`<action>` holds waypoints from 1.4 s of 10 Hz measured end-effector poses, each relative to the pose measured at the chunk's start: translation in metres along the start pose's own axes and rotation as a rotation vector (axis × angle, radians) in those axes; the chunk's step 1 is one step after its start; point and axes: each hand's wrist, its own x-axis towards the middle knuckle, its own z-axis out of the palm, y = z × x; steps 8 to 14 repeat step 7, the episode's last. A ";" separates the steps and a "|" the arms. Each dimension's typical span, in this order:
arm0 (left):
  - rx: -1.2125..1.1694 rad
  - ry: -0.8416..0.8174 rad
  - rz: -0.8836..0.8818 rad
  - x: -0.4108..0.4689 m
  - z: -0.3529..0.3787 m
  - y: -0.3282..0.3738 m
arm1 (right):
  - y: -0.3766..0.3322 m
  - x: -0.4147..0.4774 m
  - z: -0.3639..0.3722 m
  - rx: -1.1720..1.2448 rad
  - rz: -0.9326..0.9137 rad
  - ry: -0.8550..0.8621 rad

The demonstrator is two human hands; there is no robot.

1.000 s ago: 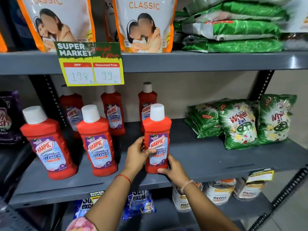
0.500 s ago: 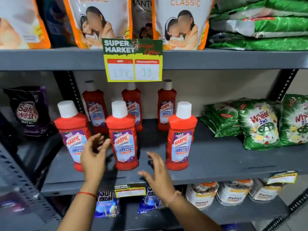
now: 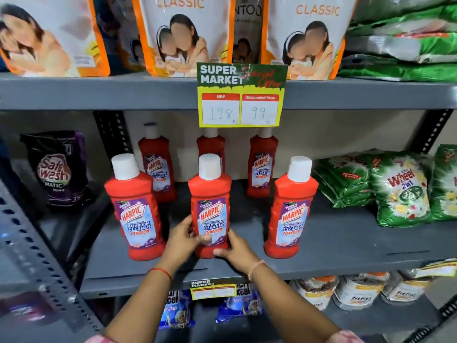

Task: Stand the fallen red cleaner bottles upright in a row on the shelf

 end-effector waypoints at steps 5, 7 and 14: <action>-0.044 -0.039 -0.025 0.002 0.012 -0.004 | 0.000 -0.010 -0.009 0.073 0.060 0.027; -0.094 -0.042 -0.078 -0.010 0.005 -0.026 | 0.009 -0.021 -0.004 0.102 0.086 0.147; -0.094 -0.042 -0.078 -0.010 0.005 -0.026 | 0.009 -0.021 -0.004 0.102 0.086 0.147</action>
